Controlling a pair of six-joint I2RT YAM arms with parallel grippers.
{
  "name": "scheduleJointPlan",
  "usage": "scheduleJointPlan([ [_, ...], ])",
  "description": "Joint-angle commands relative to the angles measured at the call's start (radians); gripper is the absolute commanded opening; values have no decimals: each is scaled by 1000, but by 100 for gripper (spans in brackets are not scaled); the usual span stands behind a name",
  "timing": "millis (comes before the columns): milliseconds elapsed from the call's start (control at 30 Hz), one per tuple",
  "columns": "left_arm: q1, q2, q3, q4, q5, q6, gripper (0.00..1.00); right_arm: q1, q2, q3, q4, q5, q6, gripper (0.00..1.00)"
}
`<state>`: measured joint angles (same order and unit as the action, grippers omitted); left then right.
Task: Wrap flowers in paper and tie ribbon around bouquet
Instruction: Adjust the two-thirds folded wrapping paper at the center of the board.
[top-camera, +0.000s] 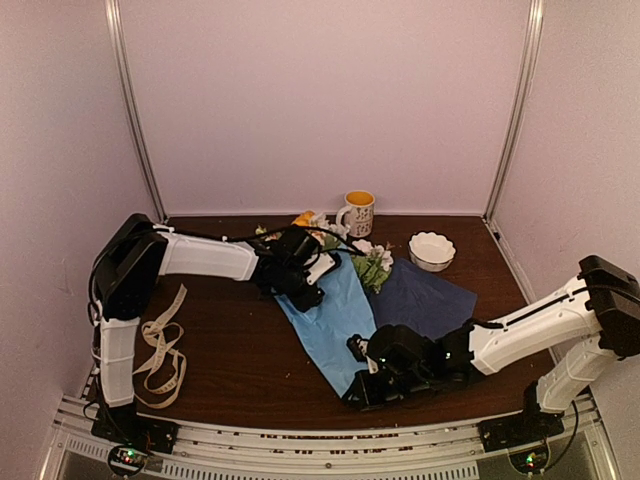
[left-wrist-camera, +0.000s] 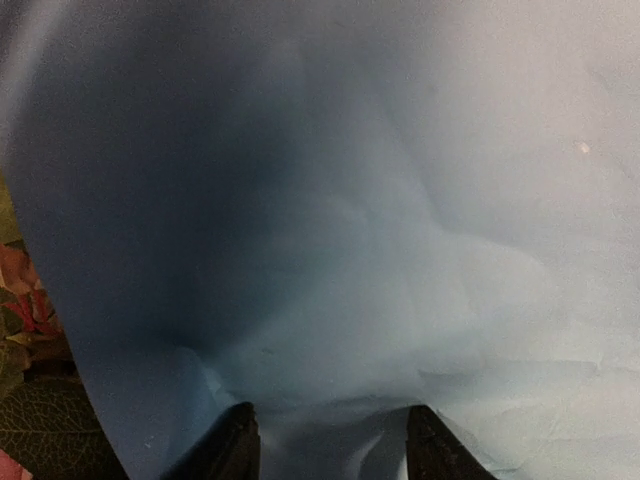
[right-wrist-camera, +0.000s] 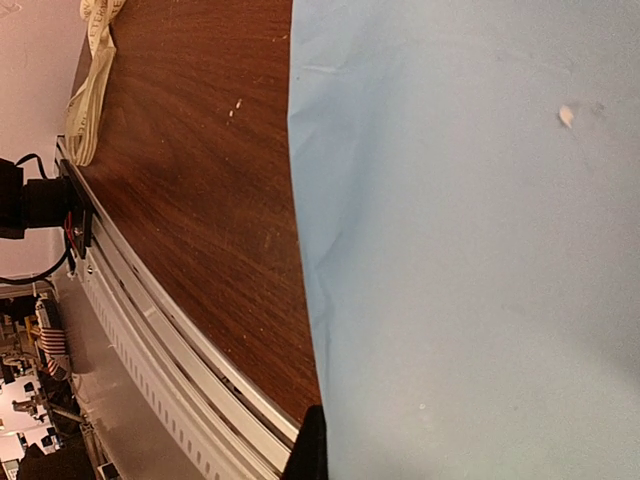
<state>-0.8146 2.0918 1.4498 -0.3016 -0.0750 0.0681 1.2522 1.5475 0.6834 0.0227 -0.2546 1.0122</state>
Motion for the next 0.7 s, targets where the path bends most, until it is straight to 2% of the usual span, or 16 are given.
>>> scheduleJointPlan([
  [0,15,33,35,5,-80,25,54,34,-13,-41,11,-100,12,0],
  [167,17,38,45,7,-80,31,54,47,-6,-64,21,-104,32,2],
  [267,17,32,39,12,-37,44,54,48,-24,-45,-30,-84,8,14],
  [400,16,-2,-17,78,10,45,54,42,-130,-15,-167,-10,-33,29],
  [500,14,-13,-38,101,25,44,54,18,-220,-5,-251,40,-48,36],
  [633,15,-17,-49,115,36,46,54,-79,-332,-4,-322,136,-46,50],
  [667,15,-18,-50,116,40,47,54,-115,-347,-1,-346,157,-37,51],
])
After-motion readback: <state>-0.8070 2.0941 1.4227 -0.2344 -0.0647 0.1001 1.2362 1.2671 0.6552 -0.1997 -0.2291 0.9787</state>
